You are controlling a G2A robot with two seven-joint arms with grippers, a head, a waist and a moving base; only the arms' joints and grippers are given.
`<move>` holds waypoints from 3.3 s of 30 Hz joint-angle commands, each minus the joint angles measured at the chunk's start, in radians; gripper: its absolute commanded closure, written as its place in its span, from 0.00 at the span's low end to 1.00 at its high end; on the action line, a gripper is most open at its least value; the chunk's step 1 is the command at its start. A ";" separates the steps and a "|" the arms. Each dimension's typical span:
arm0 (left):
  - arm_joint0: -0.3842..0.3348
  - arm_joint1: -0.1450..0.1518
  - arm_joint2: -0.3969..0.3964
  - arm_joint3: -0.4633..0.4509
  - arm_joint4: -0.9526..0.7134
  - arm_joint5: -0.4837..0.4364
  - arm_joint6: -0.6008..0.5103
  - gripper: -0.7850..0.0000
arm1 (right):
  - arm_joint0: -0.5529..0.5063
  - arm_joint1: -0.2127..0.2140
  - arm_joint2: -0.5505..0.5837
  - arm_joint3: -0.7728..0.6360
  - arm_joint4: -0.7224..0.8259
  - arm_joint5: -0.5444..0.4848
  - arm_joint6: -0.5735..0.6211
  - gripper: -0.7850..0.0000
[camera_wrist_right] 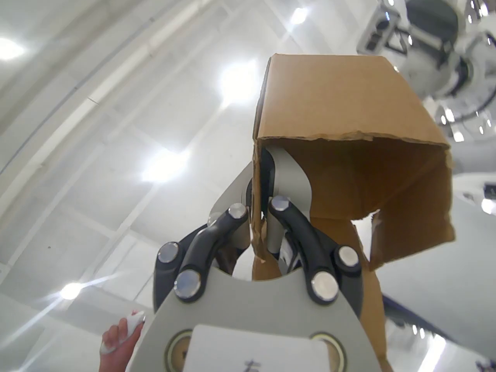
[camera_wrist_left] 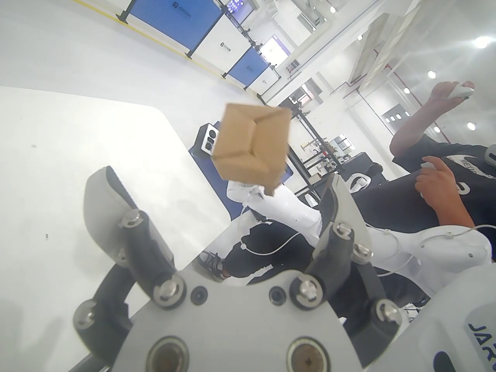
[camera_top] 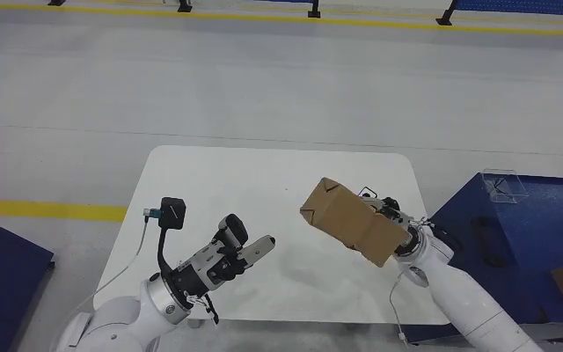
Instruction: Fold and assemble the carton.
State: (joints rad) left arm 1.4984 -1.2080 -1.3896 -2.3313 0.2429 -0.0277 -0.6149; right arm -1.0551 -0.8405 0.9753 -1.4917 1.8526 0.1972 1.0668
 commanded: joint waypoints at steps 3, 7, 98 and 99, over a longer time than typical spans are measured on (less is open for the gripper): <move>0.000 0.000 0.000 0.000 0.000 0.000 0.000 0.00 | -0.085 0.008 0.093 -0.089 0.229 -0.050 -0.497 1.00; 0.000 0.000 0.000 0.000 0.000 0.000 0.000 0.00 | -0.152 0.019 0.187 -0.161 0.470 -0.076 -0.898 1.00; 0.000 0.000 0.000 0.000 0.000 0.000 0.000 0.00 | 0.196 -0.139 0.027 0.494 -0.710 -0.449 -0.104 0.00; 0.001 0.000 0.000 0.008 0.010 0.005 0.000 0.00 | 0.194 -0.132 0.037 0.494 -0.806 -0.516 -0.149 0.00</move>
State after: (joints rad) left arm 1.4984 -1.2080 -1.3896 -2.3312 0.2430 -0.0277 -0.6149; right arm -0.8610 -0.9802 1.0019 -0.9974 1.2399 -0.1813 0.9766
